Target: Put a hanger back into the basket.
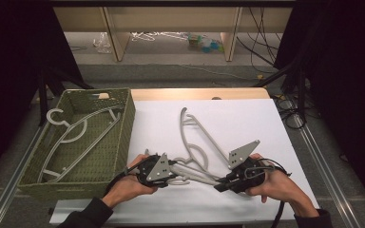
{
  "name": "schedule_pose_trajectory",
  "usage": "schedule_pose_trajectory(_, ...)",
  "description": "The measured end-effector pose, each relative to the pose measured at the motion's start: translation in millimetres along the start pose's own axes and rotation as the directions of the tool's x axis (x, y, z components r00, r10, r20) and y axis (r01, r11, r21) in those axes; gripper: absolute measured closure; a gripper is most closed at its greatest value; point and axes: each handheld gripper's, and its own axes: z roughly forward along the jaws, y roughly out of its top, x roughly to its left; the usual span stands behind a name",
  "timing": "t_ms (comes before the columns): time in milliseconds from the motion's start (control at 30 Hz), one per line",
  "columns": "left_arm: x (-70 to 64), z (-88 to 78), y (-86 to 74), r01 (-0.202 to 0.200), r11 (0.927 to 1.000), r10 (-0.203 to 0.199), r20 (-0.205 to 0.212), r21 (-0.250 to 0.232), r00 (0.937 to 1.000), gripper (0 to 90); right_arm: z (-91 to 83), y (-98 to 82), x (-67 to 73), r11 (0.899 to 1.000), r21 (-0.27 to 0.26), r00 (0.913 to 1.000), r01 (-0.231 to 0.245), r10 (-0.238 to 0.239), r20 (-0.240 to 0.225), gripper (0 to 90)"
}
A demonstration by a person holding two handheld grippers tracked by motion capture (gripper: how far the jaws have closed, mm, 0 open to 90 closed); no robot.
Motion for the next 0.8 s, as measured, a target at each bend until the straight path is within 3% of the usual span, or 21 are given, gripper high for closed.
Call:
schedule_pose_trajectory(200,-0.8,-10.0,9.1,-0.088,0.996,0.088,0.025,0.017,0.9958,68.9,-6.0,-2.2,-5.5,0.999,-0.039,0.9998,0.011,-0.011,-0.015,80.0)
schedule_pose_trajectory(233,-1.8,-10.9,9.9,-0.077,0.9967,0.076,0.039,0.024,0.9964,69.4,-6.8,-2.5,-6.0,0.999,-0.044,0.9998,0.009,-0.009,-0.017,79.7)
schedule_pose_trajectory(267,-2.0,-12.1,11.1,-0.097,0.995,0.096,0.035,0.026,0.9948,70.1,-7.4,-2.8,-6.7,0.999,-0.048,0.9999,0.009,-0.009,-0.013,79.3)
schedule_pose_trajectory(467,-4.4,-15.0,14.7,-0.098,0.9944,0.096,0.053,0.039,0.994,73.0,-8.8,-4.5,-12.8,0.998,-0.055,0.9999,0.012,-0.012,-0.005,76.0)
schedule_pose_trajectory(600,-5.0,-17.0,16.8,-0.067,0.9966,0.063,0.08,0.047,0.9948,74.3,-7.7,-5.5,-16.4,0.998,-0.055,0.9997,0.002,0.0,0.026,72.9)
schedule_pose_trajectory(733,-7.9,-19.1,19.8,0.001,0.9991,-0.007,0.126,0.043,0.9921,76.6,-7.8,-6.8,-21.3,0.998,-0.048,0.9969,-0.032,0.036,0.07,67.2)
schedule_pose_trajectory(767,-10.0,-19.8,21.4,0.067,0.9974,-0.07,0.147,0.028,0.9866,77.1,-8.5,-6.7,-21.6,0.998,-0.045,0.996,-0.04,0.043,0.078,65.5)
schedule_pose_trajectory(800,-11.5,-20.3,22.4,0.094,0.9953,-0.097,0.158,0.023,0.9827,77.7,-10.4,-6.8,-21.8,0.998,-0.044,0.9943,-0.038,0.042,0.098,60.8)
